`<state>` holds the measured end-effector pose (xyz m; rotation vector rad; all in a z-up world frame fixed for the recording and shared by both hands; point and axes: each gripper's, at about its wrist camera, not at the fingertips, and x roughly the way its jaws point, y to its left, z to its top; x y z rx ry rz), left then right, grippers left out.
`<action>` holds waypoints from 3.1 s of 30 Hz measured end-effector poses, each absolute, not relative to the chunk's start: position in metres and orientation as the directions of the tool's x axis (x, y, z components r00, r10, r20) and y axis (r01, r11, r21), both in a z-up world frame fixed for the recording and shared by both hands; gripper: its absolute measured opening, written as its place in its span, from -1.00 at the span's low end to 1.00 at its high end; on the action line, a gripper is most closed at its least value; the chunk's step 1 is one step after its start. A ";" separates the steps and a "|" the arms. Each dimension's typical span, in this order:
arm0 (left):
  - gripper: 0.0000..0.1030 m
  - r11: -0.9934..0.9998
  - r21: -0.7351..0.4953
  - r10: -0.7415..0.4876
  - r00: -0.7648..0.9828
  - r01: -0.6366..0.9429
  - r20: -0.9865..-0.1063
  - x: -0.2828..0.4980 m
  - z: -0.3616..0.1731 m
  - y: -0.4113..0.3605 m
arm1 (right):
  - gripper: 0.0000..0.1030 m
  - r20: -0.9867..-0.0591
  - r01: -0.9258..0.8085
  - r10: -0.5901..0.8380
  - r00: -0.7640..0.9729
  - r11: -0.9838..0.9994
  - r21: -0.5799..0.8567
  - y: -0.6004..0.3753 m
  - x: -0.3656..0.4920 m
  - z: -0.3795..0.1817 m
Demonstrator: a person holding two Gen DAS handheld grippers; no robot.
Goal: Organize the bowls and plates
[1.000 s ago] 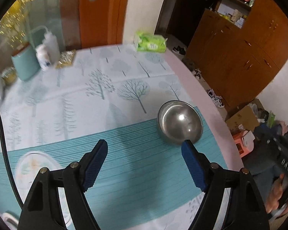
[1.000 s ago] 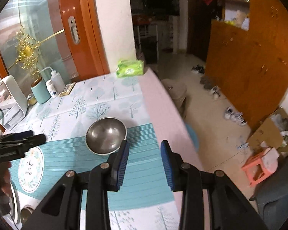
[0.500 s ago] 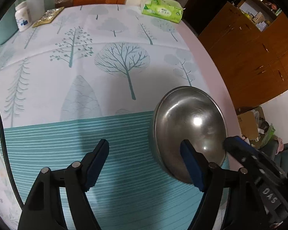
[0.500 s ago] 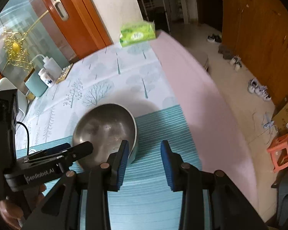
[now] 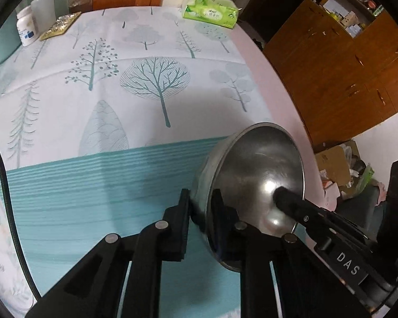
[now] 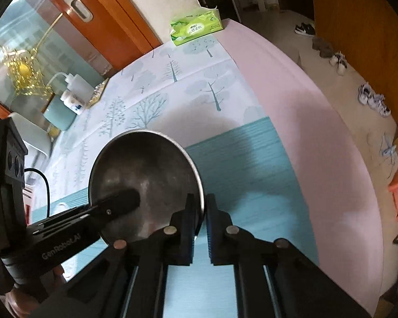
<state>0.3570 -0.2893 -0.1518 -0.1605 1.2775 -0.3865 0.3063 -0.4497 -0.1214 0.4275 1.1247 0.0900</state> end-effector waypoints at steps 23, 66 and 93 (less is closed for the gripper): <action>-0.70 0.910 -0.283 -0.374 0.308 0.302 -0.875 0.125 -0.014 -0.137 | -0.85 -0.780 -0.120 0.338 0.526 0.938 0.326 -0.306 0.111 -0.001; 0.19 0.894 -0.437 -0.444 0.321 0.098 -0.836 0.050 -0.121 -0.030 | -0.65 -0.874 -0.191 0.299 0.384 0.951 0.242 -0.198 0.072 -0.085; 0.66 0.954 -0.291 -0.292 0.467 0.078 -0.835 0.041 -0.108 -0.017 | -0.06 -0.836 -0.158 0.335 0.434 0.942 0.295 -0.215 0.066 -0.084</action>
